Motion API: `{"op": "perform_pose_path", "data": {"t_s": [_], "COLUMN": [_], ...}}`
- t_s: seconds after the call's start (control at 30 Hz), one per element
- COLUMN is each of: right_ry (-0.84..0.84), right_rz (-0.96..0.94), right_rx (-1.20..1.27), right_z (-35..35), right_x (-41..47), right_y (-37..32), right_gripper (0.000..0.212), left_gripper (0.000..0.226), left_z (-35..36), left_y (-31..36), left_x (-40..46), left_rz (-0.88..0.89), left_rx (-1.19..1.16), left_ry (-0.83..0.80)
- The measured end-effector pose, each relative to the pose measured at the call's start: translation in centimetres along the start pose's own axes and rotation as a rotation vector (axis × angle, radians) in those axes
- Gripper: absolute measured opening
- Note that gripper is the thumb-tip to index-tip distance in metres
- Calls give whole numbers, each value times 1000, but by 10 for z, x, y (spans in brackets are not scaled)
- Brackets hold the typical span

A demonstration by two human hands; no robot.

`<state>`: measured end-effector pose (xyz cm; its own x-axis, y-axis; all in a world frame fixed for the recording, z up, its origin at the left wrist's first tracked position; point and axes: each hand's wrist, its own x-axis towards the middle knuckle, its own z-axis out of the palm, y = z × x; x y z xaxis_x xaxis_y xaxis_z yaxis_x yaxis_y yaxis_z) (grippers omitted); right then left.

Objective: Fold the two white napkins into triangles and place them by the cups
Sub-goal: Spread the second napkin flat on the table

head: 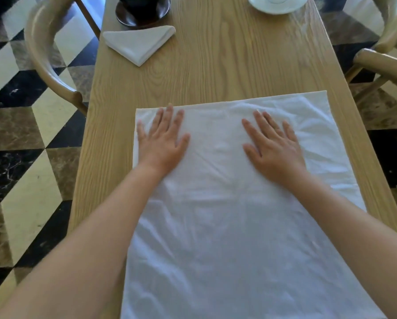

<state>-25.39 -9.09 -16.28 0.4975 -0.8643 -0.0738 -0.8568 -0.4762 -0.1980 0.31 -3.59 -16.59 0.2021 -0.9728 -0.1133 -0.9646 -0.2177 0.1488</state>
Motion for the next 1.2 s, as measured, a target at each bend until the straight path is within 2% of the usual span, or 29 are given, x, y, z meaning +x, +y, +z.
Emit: {"op": "perform_pose_path", "data": {"t_s": [0.17, 0.23, 0.3, 0.37, 0.43, 0.5, 0.57, 0.67, 0.87, 1.0, 1.07, 1.2], "right_ry": [-27, -62, -55, 26, 77, 73, 29, -84, -177, -237, -284, -308], "right_rz": [249, 385, 431, 319, 103, -80, -225, -264, 28, 80, -39, -454], "right_rx": [-105, -154, -218, -189, -84, 7, 12, -62, -70, -95, -106, -88], "right_z": [-18, -26, -32, -34, -33, -29, -19, -6, -20, -33, -40, -46], "right_x": [27, 32, 32, 23, 5, -20, -53, -101, -165, -205, -222, -252], "right_y": [87, 107, 106, 87, 56, 23, 5, 13, 91, 114, 119, 125], "right_gripper": [72, 72, 73, 68, 65, 64, 61, 60, 65, 71, 72, 78], "left_gripper": [65, 70, 72, 67, 63, 64, 63, 62, 63, 66, 69, 68], "left_z": [-16, -19, -22, -21, -14, -3, 12, 25, 21, 19, 18, 20], "left_y": [-63, -65, -45, -5, 50, 103, 135, 134, 88, 61, 55, 54], "left_x": [0, 1, -3, -16, -45, -80, -115, -153, -215, -256, -268, -273], "left_rz": [-144, -231, -343, -304, -110, 71, 136, 95, -81, -284, -340, -352], "left_rx": [99, 131, 55, -71, -104, -136, -135, -67, -37, -72, -77, -83], "left_ry": [-57, -67, -23, 76, 139, 110, 46, 3, -27, -22, -23, -12]}}
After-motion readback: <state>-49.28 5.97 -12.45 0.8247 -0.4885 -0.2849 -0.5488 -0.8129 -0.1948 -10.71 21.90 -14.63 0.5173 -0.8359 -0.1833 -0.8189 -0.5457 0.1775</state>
